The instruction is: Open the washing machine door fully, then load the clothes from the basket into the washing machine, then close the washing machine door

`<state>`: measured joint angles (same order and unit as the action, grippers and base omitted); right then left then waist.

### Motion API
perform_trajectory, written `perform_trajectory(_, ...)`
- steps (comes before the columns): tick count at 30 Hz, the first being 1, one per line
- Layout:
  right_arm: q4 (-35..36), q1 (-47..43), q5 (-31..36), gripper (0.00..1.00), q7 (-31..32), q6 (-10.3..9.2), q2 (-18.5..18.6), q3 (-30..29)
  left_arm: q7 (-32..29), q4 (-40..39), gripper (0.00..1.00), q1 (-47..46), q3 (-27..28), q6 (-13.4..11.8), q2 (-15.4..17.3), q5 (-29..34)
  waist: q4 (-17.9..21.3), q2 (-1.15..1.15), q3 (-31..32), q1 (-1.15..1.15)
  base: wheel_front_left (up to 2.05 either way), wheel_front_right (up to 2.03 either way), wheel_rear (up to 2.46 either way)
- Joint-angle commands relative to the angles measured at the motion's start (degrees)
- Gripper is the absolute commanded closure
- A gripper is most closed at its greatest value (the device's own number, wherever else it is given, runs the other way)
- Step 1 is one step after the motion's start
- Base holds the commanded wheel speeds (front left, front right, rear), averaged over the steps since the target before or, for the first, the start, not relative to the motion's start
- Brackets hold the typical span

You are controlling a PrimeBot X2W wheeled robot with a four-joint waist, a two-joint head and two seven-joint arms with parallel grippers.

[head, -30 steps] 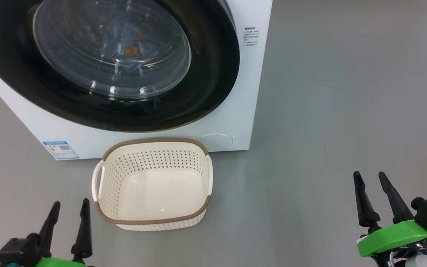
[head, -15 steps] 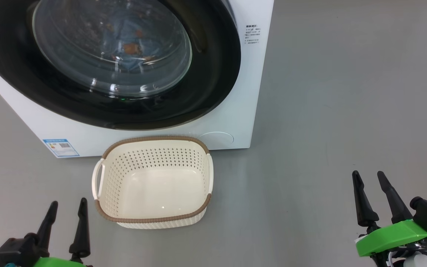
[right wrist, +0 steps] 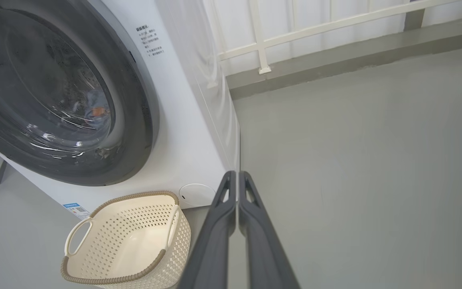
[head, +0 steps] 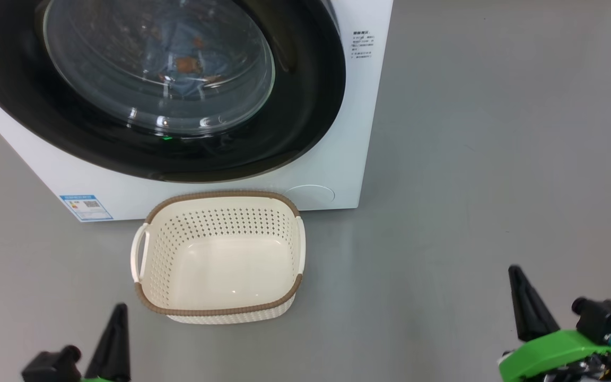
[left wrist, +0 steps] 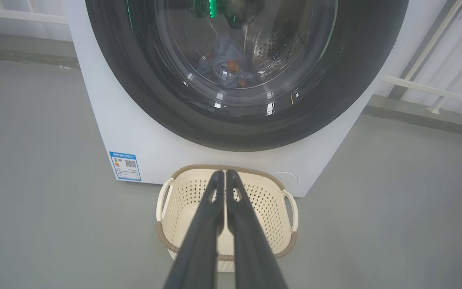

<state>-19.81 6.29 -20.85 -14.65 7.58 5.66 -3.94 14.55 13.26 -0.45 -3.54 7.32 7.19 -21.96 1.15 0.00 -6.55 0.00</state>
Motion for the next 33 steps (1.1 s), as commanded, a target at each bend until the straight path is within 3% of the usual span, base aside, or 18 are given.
perform_trajectory(1,-0.7,-0.4,0.0,1.0,0.0,0.0,-0.3,0.0,0.0,0.6,1.0,0.3,-0.2,0.0,-0.5,0.0,0.0,0.0,0.0,0.0,0.0,0.0,0.0)
perform_trajectory(8,-1.0,-0.8,-3.5,1.0,1.1,0.0,-0.7,-0.1,-0.9,1.0,1.0,0.4,0.0,-0.1,-1.0,-3.6,-0.1,0.0,0.4,0.1,0.0,0.0,0.0)
perform_trajectory(33,0.2,-0.5,-17.1,1.0,5.1,-0.02,-1.1,-0.6,-4.4,1.0,1.0,-0.9,1.4,-0.1,-1.2,-17.6,-0.3,0.0,1.6,0.0,0.0,0.0,0.0)
